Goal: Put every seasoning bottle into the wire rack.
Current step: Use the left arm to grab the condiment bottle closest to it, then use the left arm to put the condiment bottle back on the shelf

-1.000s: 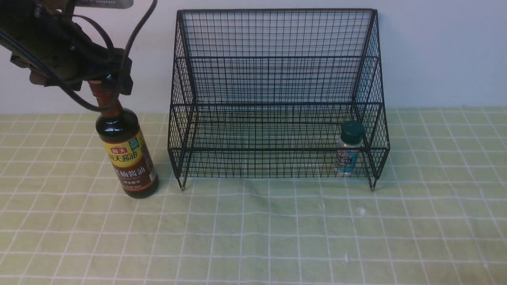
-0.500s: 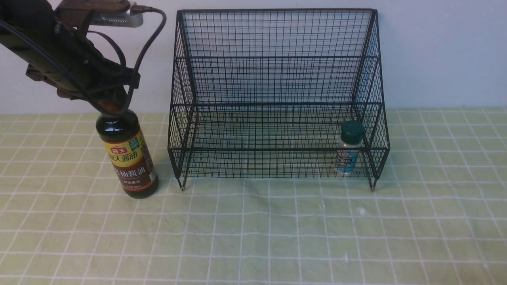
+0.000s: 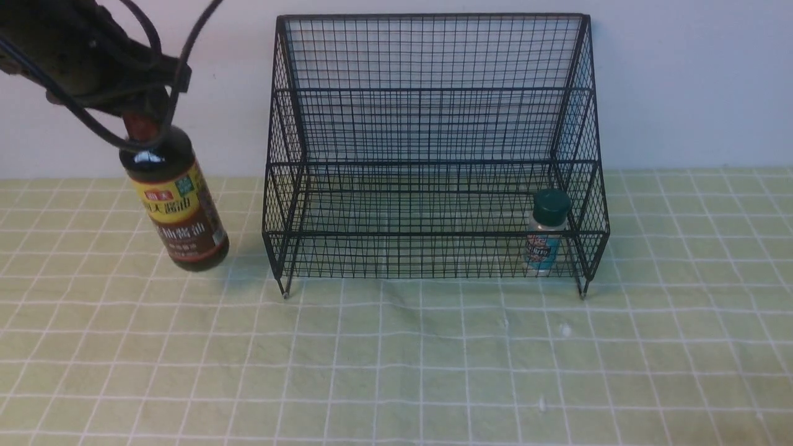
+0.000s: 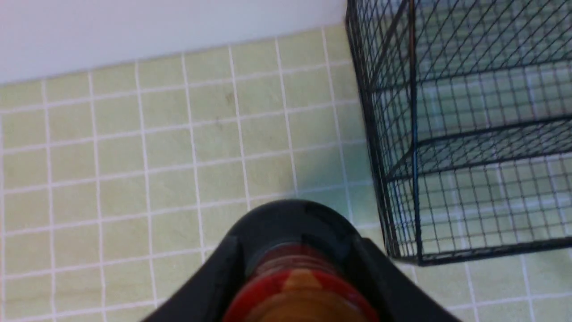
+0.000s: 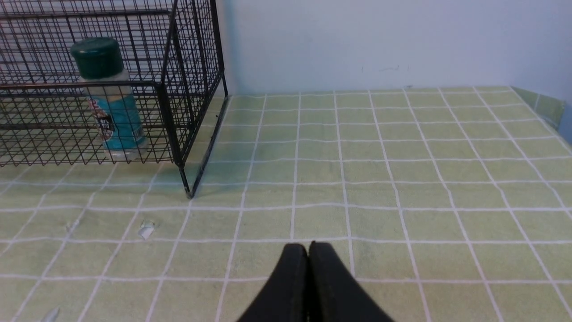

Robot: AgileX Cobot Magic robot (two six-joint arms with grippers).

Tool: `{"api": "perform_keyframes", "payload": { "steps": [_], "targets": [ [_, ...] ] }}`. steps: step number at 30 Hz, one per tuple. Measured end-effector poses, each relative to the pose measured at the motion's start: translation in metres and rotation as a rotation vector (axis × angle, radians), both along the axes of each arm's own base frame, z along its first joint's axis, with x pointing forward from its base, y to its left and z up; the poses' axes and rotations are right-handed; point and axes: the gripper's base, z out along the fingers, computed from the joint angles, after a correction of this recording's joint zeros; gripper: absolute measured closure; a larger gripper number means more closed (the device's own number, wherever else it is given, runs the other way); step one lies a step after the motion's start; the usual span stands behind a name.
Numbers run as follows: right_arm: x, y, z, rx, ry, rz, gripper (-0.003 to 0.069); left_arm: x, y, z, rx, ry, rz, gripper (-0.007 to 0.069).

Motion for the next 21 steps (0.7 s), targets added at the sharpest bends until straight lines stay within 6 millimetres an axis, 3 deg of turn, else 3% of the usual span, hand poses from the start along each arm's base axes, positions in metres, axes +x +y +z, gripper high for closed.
{"api": "perform_keyframes", "payload": {
  "steps": [4,12,21],
  "targets": [
    [0.000,0.000,0.000,0.012,0.000,-0.003,0.0673,-0.011,-0.001,0.036,-0.025,-0.106,-0.005,0.0358],
    [0.000,0.000,0.000,0.019,0.000,-0.004,0.0673,-0.018,-0.006,0.081,-0.109,-0.268,-0.024,0.0358],
    [0.000,0.000,0.000,0.019,0.000,-0.004,0.0673,-0.018,-0.015,0.096,-0.242,-0.359,-0.056,0.0358]
  ]
}}
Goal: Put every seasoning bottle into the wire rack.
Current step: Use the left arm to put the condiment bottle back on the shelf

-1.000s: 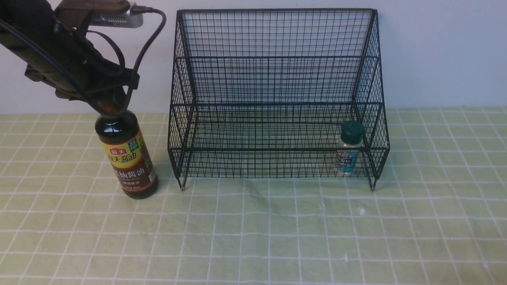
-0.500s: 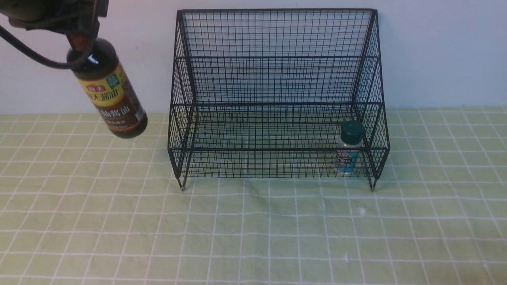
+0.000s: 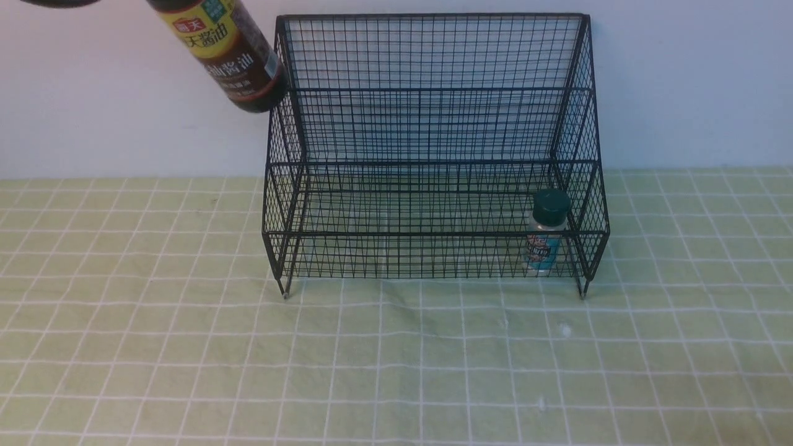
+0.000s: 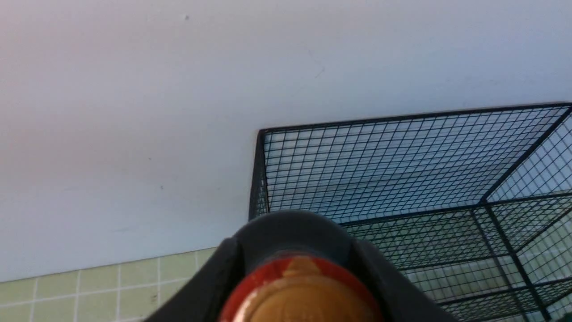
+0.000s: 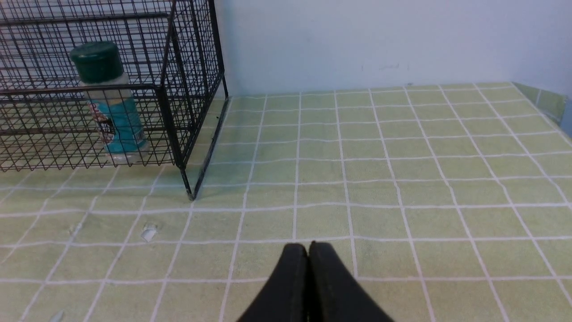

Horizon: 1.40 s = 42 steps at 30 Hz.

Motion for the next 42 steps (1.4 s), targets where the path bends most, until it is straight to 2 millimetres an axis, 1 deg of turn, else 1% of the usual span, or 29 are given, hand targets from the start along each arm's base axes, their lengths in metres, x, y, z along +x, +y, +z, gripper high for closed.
{"api": "perform_keyframes", "payload": {
  "steps": [5,11,15,21,32,42],
  "targets": [
    [0.000,0.000,0.000,0.000,0.000,0.000,0.0673,0.009,-0.005,-0.006,-0.024,0.005,-0.046,0.0358],
    [0.000,0.000,0.000,0.000,0.000,0.000,0.0673,0.036,-0.013,-0.027,-0.075,0.026,-0.091,0.0358],
    [0.000,0.000,0.000,0.000,0.000,0.000,0.0673,0.045,-0.015,-0.034,-0.065,0.007,-0.103,0.0362],
    [0.000,0.000,0.000,0.000,0.000,0.000,0.0673,0.050,-0.015,-0.033,-0.068,-0.035,-0.094,0.0362],
    [0.000,0.000,0.000,0.000,0.000,0.000,0.0673,0.072,-0.020,-0.046,-0.137,-0.077,-0.107,0.0362],
    [0.000,0.000,0.000,0.000,0.000,0.000,0.0673,0.085,-0.024,-0.049,-0.173,-0.169,-0.142,0.0362]
  ]
}}
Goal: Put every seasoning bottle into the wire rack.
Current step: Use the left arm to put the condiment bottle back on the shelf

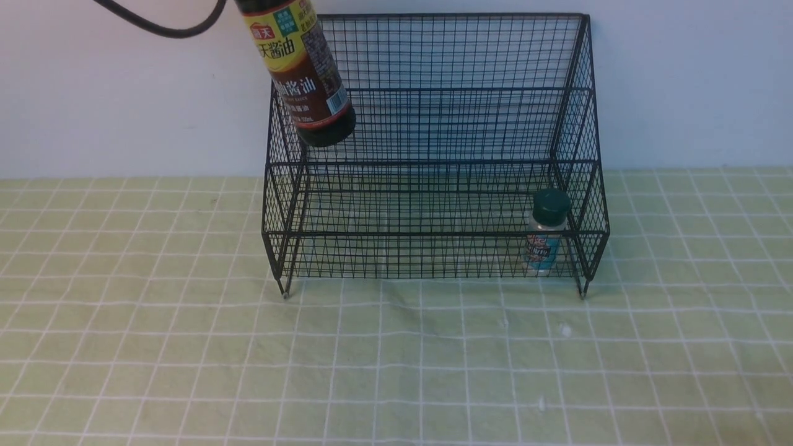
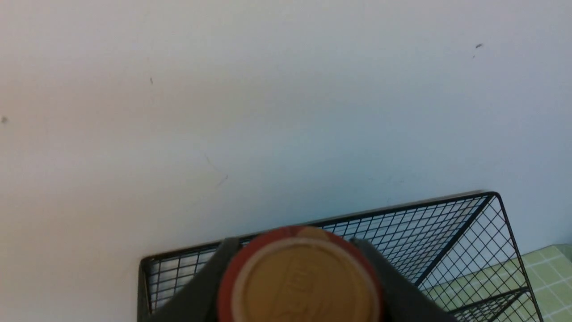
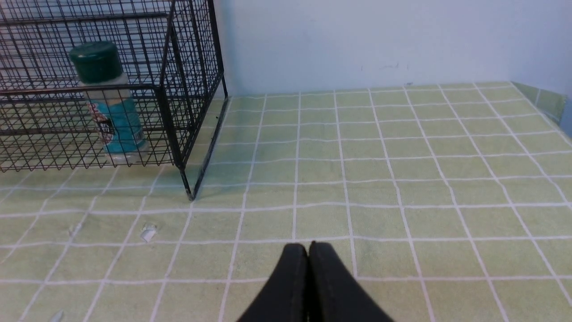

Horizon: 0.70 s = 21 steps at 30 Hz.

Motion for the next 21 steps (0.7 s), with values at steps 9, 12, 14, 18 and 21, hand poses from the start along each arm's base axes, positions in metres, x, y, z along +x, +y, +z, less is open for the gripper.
{"api": "perform_keyframes", "payload": {
  "steps": [9,12,14,18,21],
  "targets": [
    [0.000,0.000,0.000,0.000,0.000,0.000,0.0673,0.015,-0.010,-0.024,0.056,0.020,-0.045,0.0362],
    [0.000,0.000,0.000,0.001,0.000,0.000,0.0673,0.014,-0.025,-0.029,0.124,-0.003,-0.098,0.0362],
    [0.000,0.000,0.000,0.001,0.000,0.000,0.0673,0.013,-0.035,-0.030,0.165,-0.018,-0.130,0.0362],
    [0.000,0.000,0.000,0.001,0.000,0.000,0.0673,0.012,-0.053,-0.039,0.206,-0.009,-0.185,0.0362],
    [0.000,0.000,0.000,0.001,0.000,0.000,0.0673,0.013,-0.061,-0.047,0.231,0.014,-0.214,0.0362]
  ]
}}
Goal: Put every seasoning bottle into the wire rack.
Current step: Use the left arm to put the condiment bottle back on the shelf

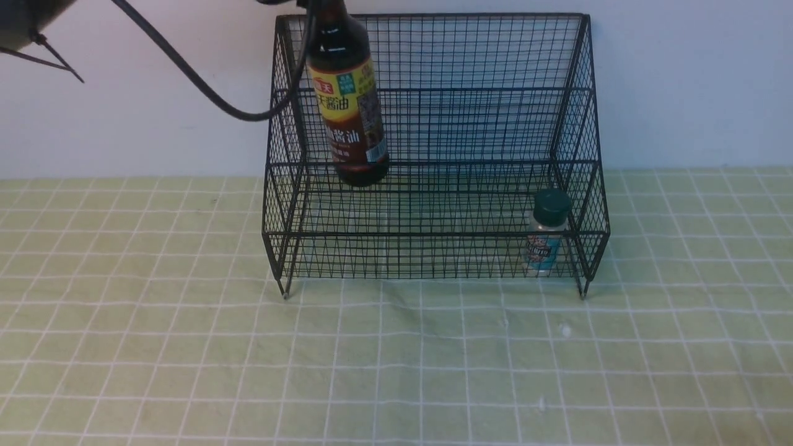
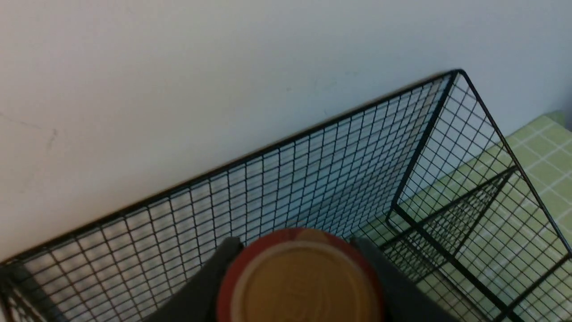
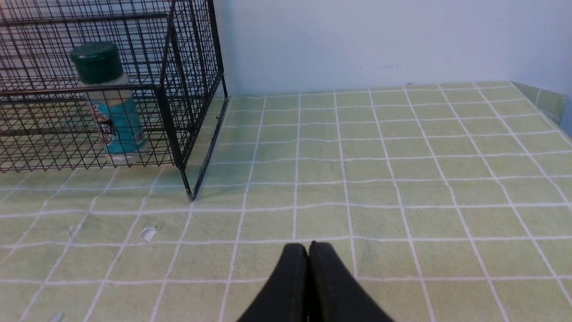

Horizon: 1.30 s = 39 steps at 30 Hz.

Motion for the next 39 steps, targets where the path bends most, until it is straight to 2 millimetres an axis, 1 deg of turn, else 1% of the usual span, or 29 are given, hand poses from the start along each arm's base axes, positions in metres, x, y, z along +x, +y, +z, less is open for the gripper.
{"api": "perform_keyframes", "payload": {
  "steps": [11,20,28,29,30,32,36,39],
  "targets": [
    [0.000,0.000,0.000,0.000,0.000,0.000,0.0673,0.007,-0.003,-0.036,0.142,0.116,-0.071,0.0362],
    [0.000,0.000,0.000,0.001,0.000,0.000,0.0673,0.012,-0.005,-0.047,0.150,0.142,-0.078,0.0362],
    [0.000,0.000,0.000,0.001,0.000,0.000,0.0673,0.012,-0.005,-0.047,0.147,0.143,-0.078,0.0354],
    [0.000,0.000,0.000,0.001,0.000,0.000,0.0673,0.012,-0.005,-0.047,0.137,0.146,-0.079,0.0333],
    [0.000,0.000,0.000,0.001,0.000,0.000,0.0673,0.012,-0.006,-0.046,0.134,0.146,-0.079,0.0329],
    [0.000,0.000,0.000,0.001,0.000,0.000,0.0673,0.011,-0.006,-0.041,0.113,0.136,-0.080,0.0260],
    [0.000,0.000,0.000,0.001,0.000,0.000,0.0673,0.011,-0.008,-0.039,0.091,0.135,-0.081,0.0176],
    [0.000,0.000,0.000,0.001,0.000,0.000,0.0673,0.011,-0.008,-0.039,0.087,0.138,-0.079,0.0148]
  ]
}}
